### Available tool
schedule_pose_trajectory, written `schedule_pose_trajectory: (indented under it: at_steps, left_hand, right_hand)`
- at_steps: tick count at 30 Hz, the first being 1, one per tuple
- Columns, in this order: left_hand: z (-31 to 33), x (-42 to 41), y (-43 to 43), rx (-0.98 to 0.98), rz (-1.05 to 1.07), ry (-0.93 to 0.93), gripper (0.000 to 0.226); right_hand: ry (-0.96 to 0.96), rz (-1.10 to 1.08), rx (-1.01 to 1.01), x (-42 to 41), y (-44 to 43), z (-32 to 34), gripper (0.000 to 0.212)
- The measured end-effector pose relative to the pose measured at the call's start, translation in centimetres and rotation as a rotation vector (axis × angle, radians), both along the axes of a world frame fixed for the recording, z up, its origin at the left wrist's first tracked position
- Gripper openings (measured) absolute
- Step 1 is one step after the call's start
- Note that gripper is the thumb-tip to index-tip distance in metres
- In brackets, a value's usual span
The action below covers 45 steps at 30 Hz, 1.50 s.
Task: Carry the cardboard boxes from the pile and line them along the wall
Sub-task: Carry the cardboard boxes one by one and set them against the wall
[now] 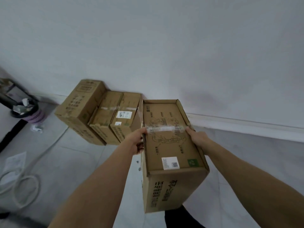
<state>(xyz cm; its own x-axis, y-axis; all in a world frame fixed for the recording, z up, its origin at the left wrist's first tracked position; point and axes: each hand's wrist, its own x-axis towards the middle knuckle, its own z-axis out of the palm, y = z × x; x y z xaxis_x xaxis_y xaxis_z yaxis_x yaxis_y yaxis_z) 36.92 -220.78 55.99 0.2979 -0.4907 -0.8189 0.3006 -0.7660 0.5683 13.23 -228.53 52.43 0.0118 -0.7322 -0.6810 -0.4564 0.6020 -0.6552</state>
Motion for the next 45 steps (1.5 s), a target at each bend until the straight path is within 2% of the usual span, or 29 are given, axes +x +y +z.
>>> schedule_pose_trajectory:
  at_steps: [5,9,12,14,16,17,19,24,32,38,41,45]
  left_hand:
    - [-4.6,4.7,-10.5,0.076,-0.035,-0.011,0.018]
    - [-8.4,9.0,-17.8,0.102,-0.056,-0.027,0.014]
    - [-11.6,11.9,-22.4,0.090,-0.108,-0.097,0.033]
    - [-14.1,13.6,-25.4,0.099,-0.197,-0.147,0.032]
    - [-17.3,15.3,-28.3,0.097,-0.288,-0.213,0.008]
    - [-19.0,16.2,-29.5,0.100,-0.332,-0.251,0.005]
    - [-23.1,18.3,-31.8,0.115,-0.437,-0.325,0.014]
    - [-31.7,23.4,-36.1,0.120,-0.717,-0.478,0.017]
    - [-39.4,27.3,-42.2,0.149,-1.091,-0.804,0.020]
    - [-42.3,26.6,-41.7,0.069,-1.056,-0.834,0.021]
    - [-42.2,26.2,-41.5,0.057,-1.099,-0.856,0.017]
    - [-41.5,26.3,-41.8,0.137,-1.160,-0.816,0.019]
  right_hand:
    - [0.082,0.004,0.009,5.1,-9.9,-5.7,0.074]
    - [0.165,0.072,-0.026,9.2,-16.2,-8.8,0.071]
    - [0.209,0.096,-0.014,11.8,-19.9,-11.3,0.068]
    - [0.251,0.084,0.018,13.3,-22.0,-14.0,0.069]
    - [0.295,0.073,0.041,15.0,-24.0,-17.2,0.068]
    - [0.317,0.070,0.045,15.9,-24.8,-18.8,0.066]
    - [0.348,0.069,0.054,17.8,-26.5,-22.3,0.064]
    - [0.383,0.035,0.092,22.5,-30.0,-30.9,0.063]
    - [0.309,-0.131,0.154,26.3,-32.7,-39.9,0.062]
    - [0.364,-0.137,0.094,26.4,-32.6,-42.2,0.065]
    - [0.386,-0.091,0.158,26.2,-33.0,-42.0,0.065]
    - [0.318,-0.056,0.272,25.6,-34.0,-40.5,0.063]
